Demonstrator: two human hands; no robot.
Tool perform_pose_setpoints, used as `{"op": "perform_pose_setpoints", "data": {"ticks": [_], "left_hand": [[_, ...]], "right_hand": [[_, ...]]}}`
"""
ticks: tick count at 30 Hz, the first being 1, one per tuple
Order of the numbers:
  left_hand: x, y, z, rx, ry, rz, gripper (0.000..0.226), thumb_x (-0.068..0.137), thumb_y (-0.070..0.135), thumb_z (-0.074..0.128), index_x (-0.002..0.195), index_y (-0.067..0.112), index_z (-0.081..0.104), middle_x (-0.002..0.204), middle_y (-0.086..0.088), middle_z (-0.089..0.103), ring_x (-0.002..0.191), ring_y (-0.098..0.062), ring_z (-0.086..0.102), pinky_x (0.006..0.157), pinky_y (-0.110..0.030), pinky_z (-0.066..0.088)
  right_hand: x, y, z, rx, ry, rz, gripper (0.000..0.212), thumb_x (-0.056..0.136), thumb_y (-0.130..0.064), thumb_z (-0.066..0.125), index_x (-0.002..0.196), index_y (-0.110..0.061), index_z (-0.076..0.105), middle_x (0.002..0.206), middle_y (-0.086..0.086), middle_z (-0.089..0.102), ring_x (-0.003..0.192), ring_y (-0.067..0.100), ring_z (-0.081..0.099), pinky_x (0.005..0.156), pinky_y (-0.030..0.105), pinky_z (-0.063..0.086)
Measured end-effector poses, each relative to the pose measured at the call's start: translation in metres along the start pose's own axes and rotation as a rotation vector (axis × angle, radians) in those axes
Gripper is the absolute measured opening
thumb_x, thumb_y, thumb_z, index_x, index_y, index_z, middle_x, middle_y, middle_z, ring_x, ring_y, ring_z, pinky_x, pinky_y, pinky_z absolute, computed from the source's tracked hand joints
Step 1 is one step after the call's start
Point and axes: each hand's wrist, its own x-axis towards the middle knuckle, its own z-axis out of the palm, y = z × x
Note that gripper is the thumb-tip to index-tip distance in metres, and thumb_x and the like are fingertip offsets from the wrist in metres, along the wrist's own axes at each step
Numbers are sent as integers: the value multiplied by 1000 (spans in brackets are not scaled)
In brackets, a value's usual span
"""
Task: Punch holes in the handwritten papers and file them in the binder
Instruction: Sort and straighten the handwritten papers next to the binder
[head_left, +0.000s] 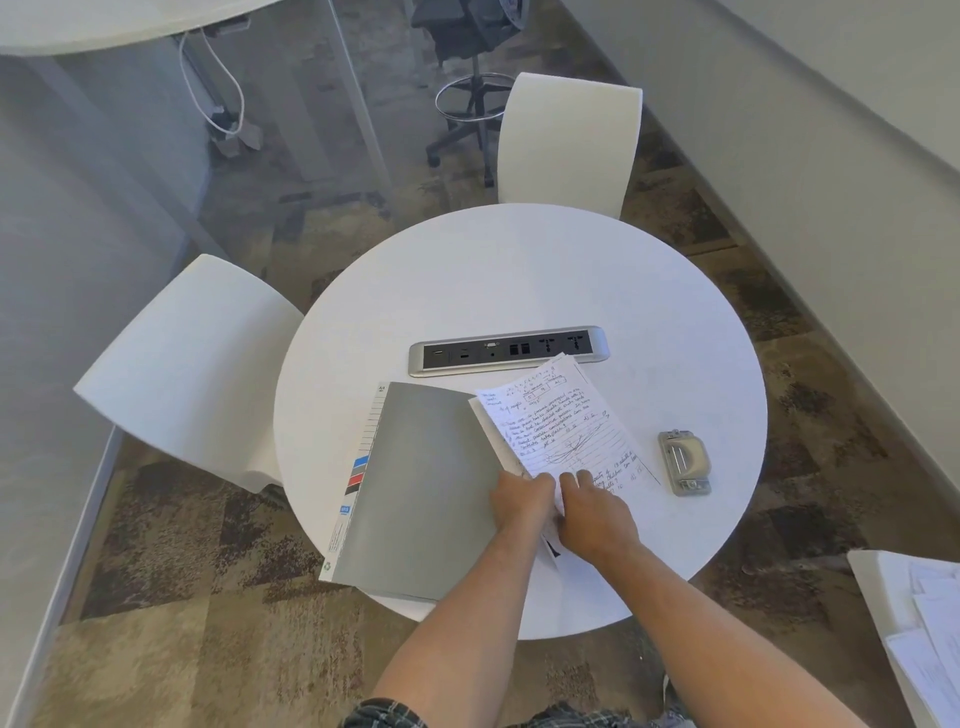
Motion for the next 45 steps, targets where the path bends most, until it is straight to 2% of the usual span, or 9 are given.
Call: {"op": "perform_pose_setpoints", "data": {"ticks": [6, 8, 13, 16, 21, 25, 32, 38, 45], "left_hand": [[-2, -11, 1, -196, 84, -50, 46, 86, 25, 74, 112, 14, 37, 90, 3, 57, 74, -14, 62, 58, -24, 47], [5, -16, -2, -176, 33, -42, 45, 85, 40, 77, 107, 15, 48, 92, -2, 63, 84, -25, 68, 73, -33, 58], [14, -16, -9, -127, -114, 33, 14, 90, 31, 73, 90, 18, 66, 80, 4, 70, 73, -21, 68, 49, -20, 48], [14, -10, -16, -83, -109, 112, 27, 86, 0, 55, 93, 20, 72, 88, 6, 74, 86, -22, 71, 74, -31, 58], [9, 5, -54, -178, -284, 194, 26, 90, -8, 63, 99, 13, 73, 90, 0, 80, 79, -16, 77, 63, -25, 59], [-2, 15, -85, -273, -343, 222, 25, 66, -4, 67, 89, 5, 71, 94, -19, 72, 82, -30, 65, 69, -31, 49], [-25, 30, -99, -148, -472, 369, 46, 68, 7, 84, 113, 5, 75, 113, -13, 77, 102, -31, 74, 86, -35, 57], [-45, 54, -103, -109, -459, 615, 40, 71, 13, 93, 103, 32, 79, 107, 5, 80, 99, -13, 76, 75, -27, 62], [-42, 24, -80, -80, -288, 546, 14, 77, 9, 88, 88, 12, 80, 95, -6, 81, 89, -21, 76, 72, -41, 65]], "right_hand": [[0, 4, -2, -97, 12, -100, 51, 97, -48, 57, 133, -13, 50, 128, 6, 56, 92, 31, 71, 72, 36, 51], [-2, 2, -3, -139, 59, -165, 38, 104, -42, 44, 126, -14, 56, 119, 4, 63, 88, 31, 71, 69, 35, 46], [-10, 3, -2, -26, 32, -227, 37, 105, -39, 35, 106, -22, 68, 97, -2, 77, 82, 24, 72, 76, 37, 58], [-15, 11, -9, 182, 29, -211, 44, 102, -58, 38, 119, -33, 71, 108, -8, 78, 96, 18, 73, 84, 32, 54], [-6, 39, -36, 808, 442, 137, 72, 90, -45, 77, 151, -30, 43, 138, -11, 56, 123, 9, 58, 96, 35, 49], [5, 72, -70, 1422, 121, 300, 118, 67, -47, 96, 161, -16, 31, 156, 0, 47, 139, 22, 50, 115, 45, 40], [-11, 65, -83, 1630, 38, -21, 55, 59, -30, 99, 108, -14, 82, 118, 14, 78, 109, 32, 76, 83, 36, 64], [-32, 62, -122, 1719, 268, -236, 52, 56, -29, 102, 100, -8, 84, 116, 18, 78, 106, 34, 76, 84, 37, 63], [-55, 71, -107, 1452, 189, -112, 55, 62, -15, 99, 112, -16, 77, 117, 12, 77, 113, 30, 72, 98, 52, 59]]}}
